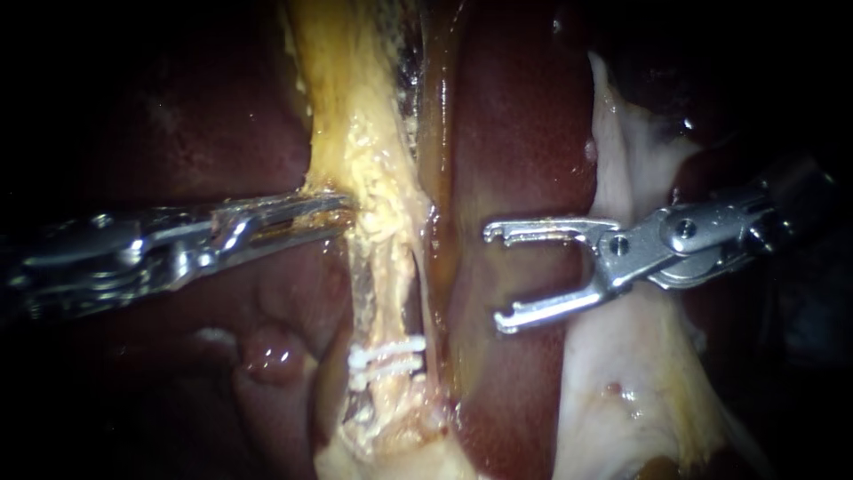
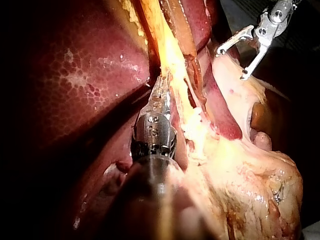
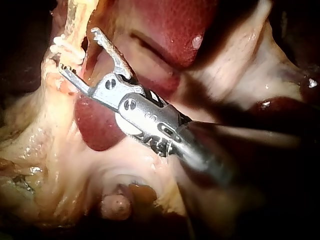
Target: Going back second clip left tube
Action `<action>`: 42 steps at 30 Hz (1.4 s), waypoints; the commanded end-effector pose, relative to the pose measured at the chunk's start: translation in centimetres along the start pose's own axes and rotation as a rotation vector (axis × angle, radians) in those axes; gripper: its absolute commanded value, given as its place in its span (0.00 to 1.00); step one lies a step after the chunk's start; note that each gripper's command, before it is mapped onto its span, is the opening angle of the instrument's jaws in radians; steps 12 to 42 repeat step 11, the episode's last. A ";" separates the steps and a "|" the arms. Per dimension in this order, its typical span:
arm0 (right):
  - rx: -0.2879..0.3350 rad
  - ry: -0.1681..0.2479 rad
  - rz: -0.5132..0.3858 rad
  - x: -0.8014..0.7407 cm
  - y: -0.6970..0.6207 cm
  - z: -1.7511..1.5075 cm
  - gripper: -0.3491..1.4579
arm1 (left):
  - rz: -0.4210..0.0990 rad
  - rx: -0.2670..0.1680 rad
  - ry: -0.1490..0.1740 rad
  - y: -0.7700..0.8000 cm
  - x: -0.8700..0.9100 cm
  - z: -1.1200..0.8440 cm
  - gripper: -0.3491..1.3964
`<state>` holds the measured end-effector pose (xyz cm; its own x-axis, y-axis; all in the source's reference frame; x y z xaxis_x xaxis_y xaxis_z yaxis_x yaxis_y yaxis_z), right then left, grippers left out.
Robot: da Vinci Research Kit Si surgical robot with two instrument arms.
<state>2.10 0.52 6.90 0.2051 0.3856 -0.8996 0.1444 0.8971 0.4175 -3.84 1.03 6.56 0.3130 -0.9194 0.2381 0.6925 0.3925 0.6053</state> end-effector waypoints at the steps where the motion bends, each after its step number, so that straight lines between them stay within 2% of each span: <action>1: -0.001 0.000 0.000 0.00 0.00 0.00 0.52 | 0.001 0.000 0.000 -0.01 0.00 0.00 0.00; 42: 0.000 0.000 0.000 0.01 -0.02 -0.01 0.52 | 0.000 0.001 0.001 -0.04 -0.01 -0.03 0.00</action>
